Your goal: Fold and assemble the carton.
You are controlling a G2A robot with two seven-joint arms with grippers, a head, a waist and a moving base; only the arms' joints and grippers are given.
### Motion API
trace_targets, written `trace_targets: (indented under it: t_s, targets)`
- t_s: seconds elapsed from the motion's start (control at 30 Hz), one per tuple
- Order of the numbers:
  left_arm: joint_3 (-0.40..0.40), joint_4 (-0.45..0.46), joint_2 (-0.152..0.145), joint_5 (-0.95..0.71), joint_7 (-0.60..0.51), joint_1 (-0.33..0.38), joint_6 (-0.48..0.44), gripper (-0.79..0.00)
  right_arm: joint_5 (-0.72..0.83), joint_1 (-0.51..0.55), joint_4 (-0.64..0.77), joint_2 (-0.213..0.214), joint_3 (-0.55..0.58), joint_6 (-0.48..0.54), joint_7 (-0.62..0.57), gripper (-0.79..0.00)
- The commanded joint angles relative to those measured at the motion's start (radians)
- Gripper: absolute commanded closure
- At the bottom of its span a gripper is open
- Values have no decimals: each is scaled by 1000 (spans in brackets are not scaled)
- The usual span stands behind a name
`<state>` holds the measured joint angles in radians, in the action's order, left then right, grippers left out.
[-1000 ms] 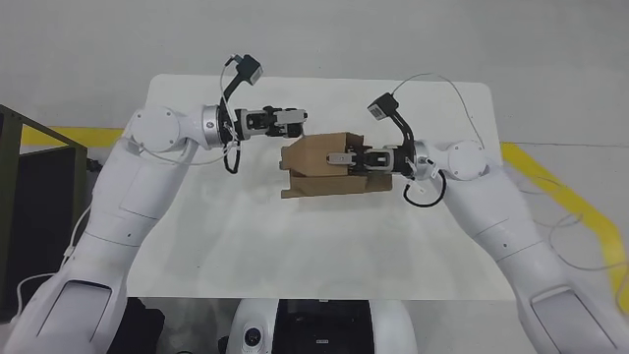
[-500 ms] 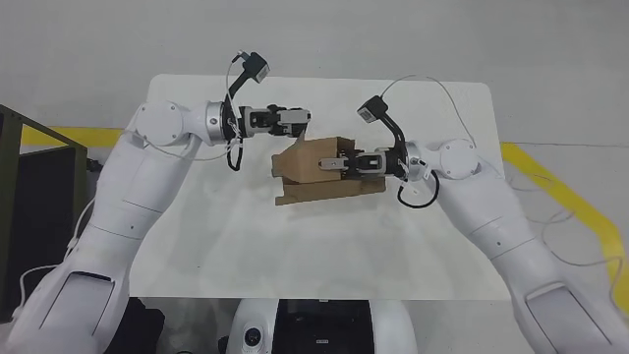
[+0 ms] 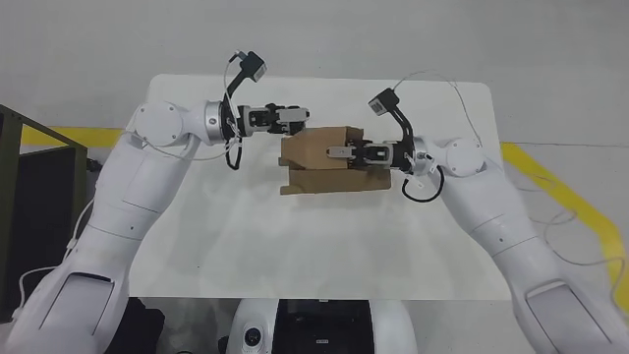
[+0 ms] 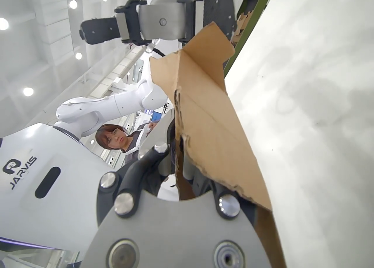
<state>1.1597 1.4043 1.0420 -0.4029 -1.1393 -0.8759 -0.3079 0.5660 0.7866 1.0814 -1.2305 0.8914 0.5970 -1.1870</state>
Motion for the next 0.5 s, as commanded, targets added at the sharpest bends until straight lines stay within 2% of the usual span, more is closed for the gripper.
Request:
trace_targets:
  t_s: [0.0,0.27,0.47]
  targets:
    - [13,18,-3,3,4,-12,-6,-785,-4,4,-4,3,14,2,16,0]
    - [52,115,-16,-1,-7,-73,-10,-785,-23,34,11,14,61,-11,70,0]
    - [50,139,-18,21,-2,-82,-5,-785,-28,48,41,15,70,-23,80,0]
